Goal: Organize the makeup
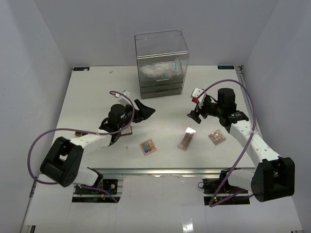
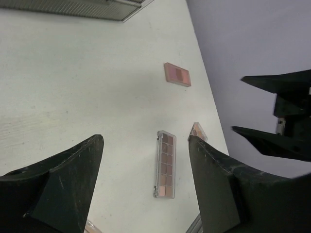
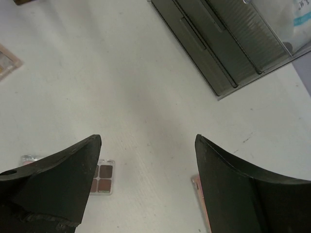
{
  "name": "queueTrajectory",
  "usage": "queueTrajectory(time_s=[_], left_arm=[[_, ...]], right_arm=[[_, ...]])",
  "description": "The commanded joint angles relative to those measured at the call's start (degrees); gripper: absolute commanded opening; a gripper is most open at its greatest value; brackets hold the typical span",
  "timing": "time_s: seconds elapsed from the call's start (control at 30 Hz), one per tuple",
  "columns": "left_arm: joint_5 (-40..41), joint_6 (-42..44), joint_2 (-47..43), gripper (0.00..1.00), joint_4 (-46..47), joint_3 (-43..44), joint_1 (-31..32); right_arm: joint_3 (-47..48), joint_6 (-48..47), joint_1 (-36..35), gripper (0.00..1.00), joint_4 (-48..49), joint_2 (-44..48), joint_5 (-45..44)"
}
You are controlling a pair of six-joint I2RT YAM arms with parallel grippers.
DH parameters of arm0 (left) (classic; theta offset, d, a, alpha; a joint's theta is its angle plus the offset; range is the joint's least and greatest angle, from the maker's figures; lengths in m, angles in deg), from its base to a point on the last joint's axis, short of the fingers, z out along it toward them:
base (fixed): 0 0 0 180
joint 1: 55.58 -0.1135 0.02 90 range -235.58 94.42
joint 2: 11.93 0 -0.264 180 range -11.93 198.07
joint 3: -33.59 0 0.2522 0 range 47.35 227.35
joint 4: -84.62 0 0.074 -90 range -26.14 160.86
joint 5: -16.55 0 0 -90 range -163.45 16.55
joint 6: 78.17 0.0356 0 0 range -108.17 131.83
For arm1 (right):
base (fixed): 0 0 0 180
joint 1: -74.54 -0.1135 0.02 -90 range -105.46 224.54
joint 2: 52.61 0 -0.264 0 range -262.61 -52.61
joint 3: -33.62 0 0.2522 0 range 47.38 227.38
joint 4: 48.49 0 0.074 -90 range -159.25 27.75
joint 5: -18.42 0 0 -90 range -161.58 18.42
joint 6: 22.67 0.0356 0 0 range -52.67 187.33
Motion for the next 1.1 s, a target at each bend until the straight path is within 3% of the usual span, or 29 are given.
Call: queueTrajectory(time_s=[0.0,0.13,0.43,0.6,0.8,1.07], left_arm=[[-6.6,-6.2,10.4,0.73,12.4,4.5,-1.7],[-3.3,-12.6,23.2,0.68,22.8,9.4,-1.8],[7.7,-20.9,41.5,0.64,33.9,22.5,-1.7],[9.1,-21.3,45.0,0.63,36.1,27.9,-1.3],[13.3,-23.5,45.9,0.62,31.6,30.6,-1.3],[16.9,-28.3,47.9,0.48,28.2,32.7,-1.3]], right_arm=[[2.8,11.2,7.9,0.85,-2.1,-1.5,20.6],[1.3,11.7,13.2,0.86,-2.2,0.1,25.1],[0.8,11.5,13.7,0.86,-2.1,1.6,20.4],[0.5,11.5,13.7,0.86,-2.1,1.8,19.9],[0.5,11.6,13.7,0.85,-2.0,2.1,19.5],[0.0,11.9,16.3,0.86,-1.7,3.0,21.3]])
